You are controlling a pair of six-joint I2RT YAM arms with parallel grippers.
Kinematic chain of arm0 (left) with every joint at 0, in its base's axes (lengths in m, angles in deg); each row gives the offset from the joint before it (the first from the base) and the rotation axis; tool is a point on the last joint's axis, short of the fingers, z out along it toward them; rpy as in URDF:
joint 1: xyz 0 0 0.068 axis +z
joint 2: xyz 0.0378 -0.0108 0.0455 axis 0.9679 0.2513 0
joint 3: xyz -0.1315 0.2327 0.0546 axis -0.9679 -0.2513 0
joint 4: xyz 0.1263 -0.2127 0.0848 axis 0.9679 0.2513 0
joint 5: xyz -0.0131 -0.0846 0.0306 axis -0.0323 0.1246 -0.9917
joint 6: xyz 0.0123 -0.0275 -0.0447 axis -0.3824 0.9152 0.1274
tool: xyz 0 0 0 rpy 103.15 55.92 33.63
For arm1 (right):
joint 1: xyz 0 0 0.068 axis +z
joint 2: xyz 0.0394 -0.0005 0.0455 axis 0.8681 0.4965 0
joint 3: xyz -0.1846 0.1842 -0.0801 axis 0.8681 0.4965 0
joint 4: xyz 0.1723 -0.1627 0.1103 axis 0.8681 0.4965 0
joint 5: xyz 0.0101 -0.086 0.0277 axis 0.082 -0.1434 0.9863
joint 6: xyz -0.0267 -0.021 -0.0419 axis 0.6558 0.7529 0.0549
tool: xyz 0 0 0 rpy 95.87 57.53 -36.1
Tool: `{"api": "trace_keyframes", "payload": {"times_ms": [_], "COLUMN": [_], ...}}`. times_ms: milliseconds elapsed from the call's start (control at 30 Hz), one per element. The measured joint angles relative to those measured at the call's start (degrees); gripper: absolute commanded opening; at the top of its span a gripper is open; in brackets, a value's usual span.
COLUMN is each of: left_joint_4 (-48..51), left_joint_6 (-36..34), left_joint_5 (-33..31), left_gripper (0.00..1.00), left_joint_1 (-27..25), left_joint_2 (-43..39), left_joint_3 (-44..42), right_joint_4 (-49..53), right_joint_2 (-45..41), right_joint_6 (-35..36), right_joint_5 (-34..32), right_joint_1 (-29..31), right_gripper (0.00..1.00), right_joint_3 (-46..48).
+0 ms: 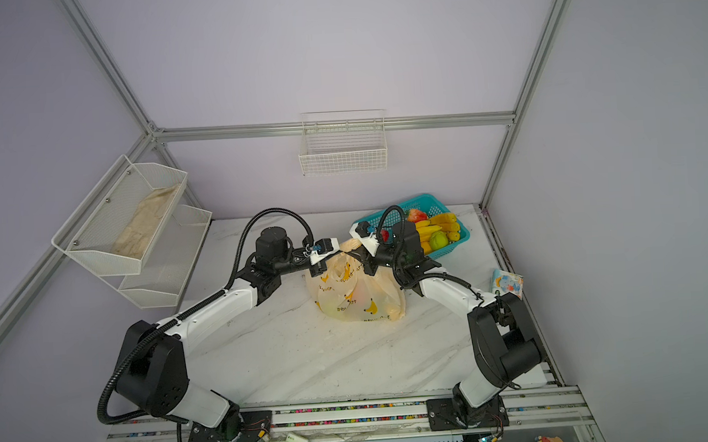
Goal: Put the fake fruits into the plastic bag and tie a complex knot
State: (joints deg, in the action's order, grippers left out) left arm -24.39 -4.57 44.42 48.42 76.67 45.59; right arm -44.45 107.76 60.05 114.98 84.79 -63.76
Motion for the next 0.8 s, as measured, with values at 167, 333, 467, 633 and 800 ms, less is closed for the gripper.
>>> {"api": "trace_keyframes", "payload": {"times_ms": [167,333,467,633,800], "left_joint_4": [0.6,3.4,6.2,8.0,6.1], "left_joint_6": [1.5,2.5,3.3,6.1,11.0], "left_joint_5": [-0.8,-2.2,-3.2,-4.9,-4.5], "left_gripper": [0.30,0.40,0.41,0.41,0.35], "left_joint_1": [0.0,0.0,0.2,0.4,0.4], "left_joint_2": [-0.3,-1.0,-1.2,-1.2,-3.5], "left_joint_3": [0.0,0.0,0.0,0.0,-4.0], "right_joint_4": [-3.4,-7.5,-11.5,-14.6,-17.7], "right_joint_2": [-0.5,-2.1,-3.0,-3.2,-3.2], "right_joint_6": [-0.3,-1.4,-3.2,-5.1,-6.9], "right_joint_5": [-1.6,-3.2,-4.2,-6.7,-8.7], "right_joint_1": [0.0,0.0,0.0,0.7,1.3], "right_gripper": [0.00,0.00,0.00,0.00,0.00], "right_joint_3": [1.9,5.2,7.2,8.1,8.4]}}
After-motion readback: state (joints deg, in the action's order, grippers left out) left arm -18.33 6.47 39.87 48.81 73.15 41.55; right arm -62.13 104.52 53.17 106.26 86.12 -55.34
